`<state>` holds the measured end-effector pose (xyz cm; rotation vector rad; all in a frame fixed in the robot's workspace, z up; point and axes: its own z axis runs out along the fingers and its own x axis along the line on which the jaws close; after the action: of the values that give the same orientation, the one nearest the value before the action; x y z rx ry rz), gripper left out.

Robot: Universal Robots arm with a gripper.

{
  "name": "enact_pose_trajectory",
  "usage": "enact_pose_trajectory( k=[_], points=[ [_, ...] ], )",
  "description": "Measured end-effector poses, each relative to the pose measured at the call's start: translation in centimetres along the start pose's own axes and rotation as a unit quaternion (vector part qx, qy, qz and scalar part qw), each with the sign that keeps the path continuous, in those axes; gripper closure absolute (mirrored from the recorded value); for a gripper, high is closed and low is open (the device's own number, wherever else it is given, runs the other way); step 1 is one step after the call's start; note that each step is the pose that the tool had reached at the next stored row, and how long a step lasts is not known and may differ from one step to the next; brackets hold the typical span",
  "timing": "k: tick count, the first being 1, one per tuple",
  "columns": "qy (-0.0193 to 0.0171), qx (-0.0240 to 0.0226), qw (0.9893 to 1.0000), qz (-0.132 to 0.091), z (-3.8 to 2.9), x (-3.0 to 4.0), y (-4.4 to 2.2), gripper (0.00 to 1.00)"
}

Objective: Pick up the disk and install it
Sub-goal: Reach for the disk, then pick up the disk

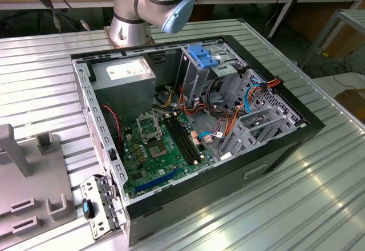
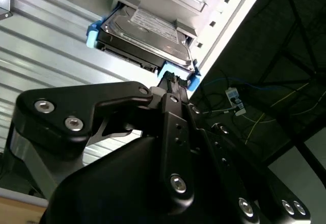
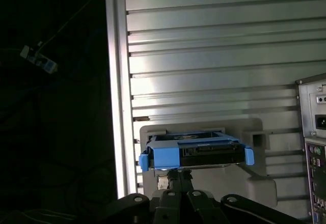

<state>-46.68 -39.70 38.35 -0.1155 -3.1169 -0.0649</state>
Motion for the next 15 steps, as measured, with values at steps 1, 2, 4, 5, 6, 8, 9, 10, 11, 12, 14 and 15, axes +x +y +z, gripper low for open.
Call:
enact_pose_trajectory(
  k=[1,2,4,5,6,8,9,10,11,12,14,15],
  points=[
    [0.0000,0.0000,1.0000,0.000,0.00,0.00,0.00,0.89],
    [0.0001,0.0000,1.0000,0.000,-0.01,0.01,0.00,0.89],
    [0.0001,0.0000,1.0000,0.000,0.00,0.04,0.00,0.89],
    [0.0000,0.0000,1.0000,0.000,0.01,0.06,0.00,0.89],
    [0.0001,0.0000,1.0000,0.000,0.01,0.08,-0.01,0.89],
    [0.0001,0.0000,1.0000,0.000,0.01,0.10,-0.01,0.89],
    [0.0001,0.0000,1.0000,0.000,0.01,0.10,-0.01,0.89],
    [0.0001,0.0000,1.0000,0.000,0.01,0.12,-0.01,0.89],
    [0.0001,0.0000,1.0000,0.000,0.02,0.13,-0.01,0.89],
    [0.0001,0.0000,1.0000,0.000,0.02,0.15,-0.01,0.89],
    [0.0007,0.0004,0.9998,-0.018,0.03,0.15,-0.01,0.89],
    [0.0018,0.0010,0.9991,-0.042,0.02,0.15,-0.01,0.89]
  ],
)
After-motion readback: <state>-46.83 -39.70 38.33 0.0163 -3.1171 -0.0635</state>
